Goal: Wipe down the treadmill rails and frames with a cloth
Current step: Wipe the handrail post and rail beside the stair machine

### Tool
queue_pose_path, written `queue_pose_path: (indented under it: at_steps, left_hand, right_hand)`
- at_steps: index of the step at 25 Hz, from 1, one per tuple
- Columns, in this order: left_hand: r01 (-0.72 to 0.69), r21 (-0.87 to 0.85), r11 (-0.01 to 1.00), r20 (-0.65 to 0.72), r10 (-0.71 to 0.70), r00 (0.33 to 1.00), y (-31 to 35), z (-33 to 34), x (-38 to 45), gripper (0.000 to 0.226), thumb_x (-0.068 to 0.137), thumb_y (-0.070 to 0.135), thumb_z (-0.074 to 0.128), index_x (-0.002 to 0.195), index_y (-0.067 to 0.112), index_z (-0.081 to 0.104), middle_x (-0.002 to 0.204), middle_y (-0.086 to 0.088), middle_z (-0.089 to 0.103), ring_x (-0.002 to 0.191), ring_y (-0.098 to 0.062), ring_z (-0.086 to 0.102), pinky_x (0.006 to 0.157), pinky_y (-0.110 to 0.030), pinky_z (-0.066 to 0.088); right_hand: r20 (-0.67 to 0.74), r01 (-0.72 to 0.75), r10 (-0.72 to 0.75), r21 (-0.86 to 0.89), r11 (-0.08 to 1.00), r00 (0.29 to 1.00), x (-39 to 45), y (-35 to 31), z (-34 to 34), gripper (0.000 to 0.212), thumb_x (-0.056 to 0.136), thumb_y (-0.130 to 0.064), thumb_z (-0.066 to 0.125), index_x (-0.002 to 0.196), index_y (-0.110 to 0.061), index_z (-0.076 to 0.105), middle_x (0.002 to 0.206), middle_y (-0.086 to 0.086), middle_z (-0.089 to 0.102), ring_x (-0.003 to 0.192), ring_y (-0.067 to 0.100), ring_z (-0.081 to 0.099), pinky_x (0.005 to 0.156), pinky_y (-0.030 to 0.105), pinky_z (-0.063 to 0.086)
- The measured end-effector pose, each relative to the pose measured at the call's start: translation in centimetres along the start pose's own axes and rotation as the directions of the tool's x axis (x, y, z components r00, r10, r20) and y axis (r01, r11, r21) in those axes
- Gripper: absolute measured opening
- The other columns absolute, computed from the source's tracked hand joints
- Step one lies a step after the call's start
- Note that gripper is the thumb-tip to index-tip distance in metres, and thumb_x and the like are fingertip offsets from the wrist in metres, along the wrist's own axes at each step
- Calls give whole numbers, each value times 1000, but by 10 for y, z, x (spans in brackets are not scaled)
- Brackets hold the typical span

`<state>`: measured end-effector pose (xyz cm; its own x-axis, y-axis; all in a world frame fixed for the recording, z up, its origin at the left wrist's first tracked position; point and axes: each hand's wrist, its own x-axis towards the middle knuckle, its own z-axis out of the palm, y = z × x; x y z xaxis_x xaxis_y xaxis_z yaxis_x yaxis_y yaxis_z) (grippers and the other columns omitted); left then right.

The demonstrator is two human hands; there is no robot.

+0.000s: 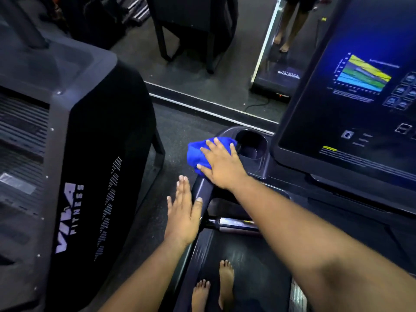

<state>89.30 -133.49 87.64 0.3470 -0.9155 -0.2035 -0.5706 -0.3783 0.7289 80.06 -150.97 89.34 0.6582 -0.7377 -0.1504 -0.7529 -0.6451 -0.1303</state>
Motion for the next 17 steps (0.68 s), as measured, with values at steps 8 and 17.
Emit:
queue_pose_path:
  at_steps: [8, 17]
  left_hand:
    - [-44, 157, 987, -23, 48, 999, 4, 1, -1, 81, 91, 63, 10, 148, 21, -28, 161, 4, -28, 149, -6, -21, 121, -42, -14]
    - [-23, 151, 988, 29, 19, 999, 0, 4, 4, 82, 89, 70, 6, 156, 25, -14, 162, 11, -21, 150, -5, -14, 123, -47, -7]
  right_hand:
    - [-52, 23, -22, 22, 999, 998, -25, -26, 4, 58, 97, -52, 35, 147, -25, 41, 161, 0, 29, 152, 22, 15, 120, 53, 15]
    - [99, -115, 121, -71, 991, 988, 39, 22, -20, 65, 100, -56, 33, 155, -24, 24, 167, 3, 7, 153, 22, 1, 120, 57, 9]
